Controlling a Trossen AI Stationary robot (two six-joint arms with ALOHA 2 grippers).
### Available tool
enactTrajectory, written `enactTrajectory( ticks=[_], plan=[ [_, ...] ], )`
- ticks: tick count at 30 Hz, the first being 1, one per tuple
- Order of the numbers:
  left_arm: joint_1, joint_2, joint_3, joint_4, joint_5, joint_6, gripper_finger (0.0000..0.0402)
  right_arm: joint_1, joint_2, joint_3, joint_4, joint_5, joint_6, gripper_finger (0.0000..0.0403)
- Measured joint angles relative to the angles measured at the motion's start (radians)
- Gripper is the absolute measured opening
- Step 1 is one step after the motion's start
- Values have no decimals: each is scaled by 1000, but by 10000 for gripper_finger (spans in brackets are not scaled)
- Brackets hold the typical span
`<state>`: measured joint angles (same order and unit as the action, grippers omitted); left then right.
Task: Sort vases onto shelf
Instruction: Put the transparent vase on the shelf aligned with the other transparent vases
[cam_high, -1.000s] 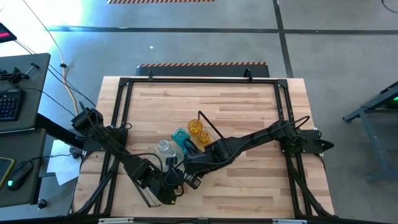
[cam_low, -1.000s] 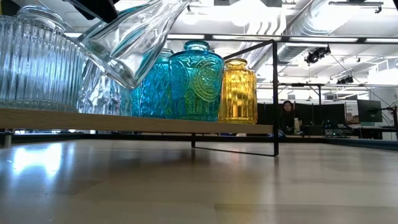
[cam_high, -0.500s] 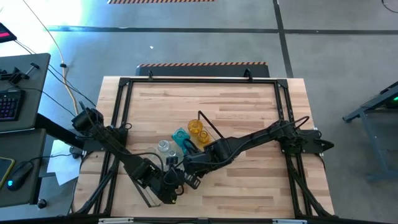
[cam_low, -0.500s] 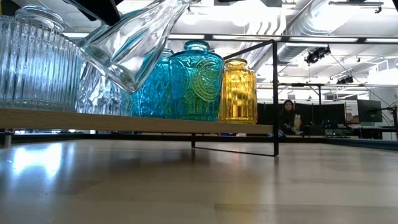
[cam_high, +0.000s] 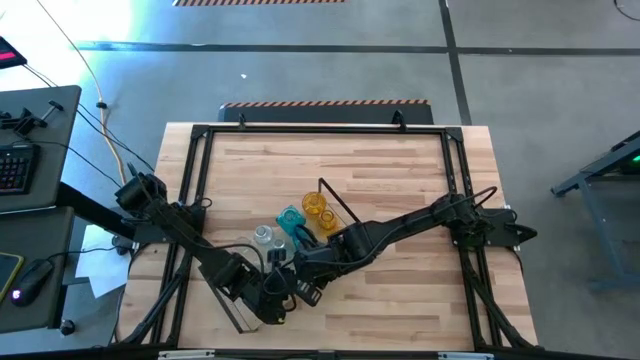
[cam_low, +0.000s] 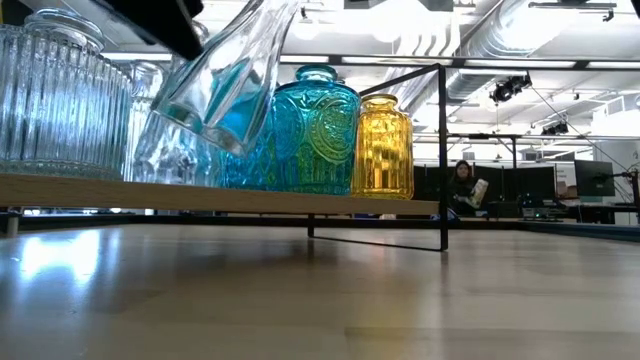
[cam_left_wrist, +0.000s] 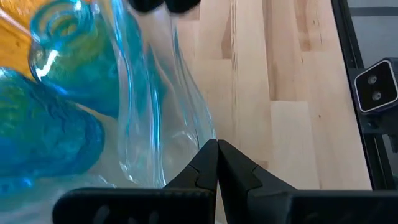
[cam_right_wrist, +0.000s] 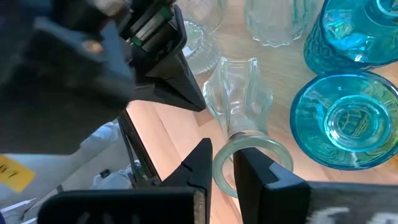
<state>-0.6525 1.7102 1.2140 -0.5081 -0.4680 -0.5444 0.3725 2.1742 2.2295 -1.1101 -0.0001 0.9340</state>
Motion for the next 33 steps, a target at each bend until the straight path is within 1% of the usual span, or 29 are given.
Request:
enactTrajectory(
  ticks=[7, 12, 16, 33],
  plan=[
    [-1, 0, -16, 6, 16, -28, 0, -8, 4, 0, 11, -1, -1, 28],
    [-6, 0, -18, 9, 28, -31, 0, -15, 35, 0, 41, -58, -1, 28],
    [-11, 0, -18, 10, 26, -32, 0, -15, 57, 2, 69, -72, -17, 28],
    [-10, 0, -23, 10, 15, -30, 0, -27, 59, 15, 60, -82, -27, 28]
  ],
)
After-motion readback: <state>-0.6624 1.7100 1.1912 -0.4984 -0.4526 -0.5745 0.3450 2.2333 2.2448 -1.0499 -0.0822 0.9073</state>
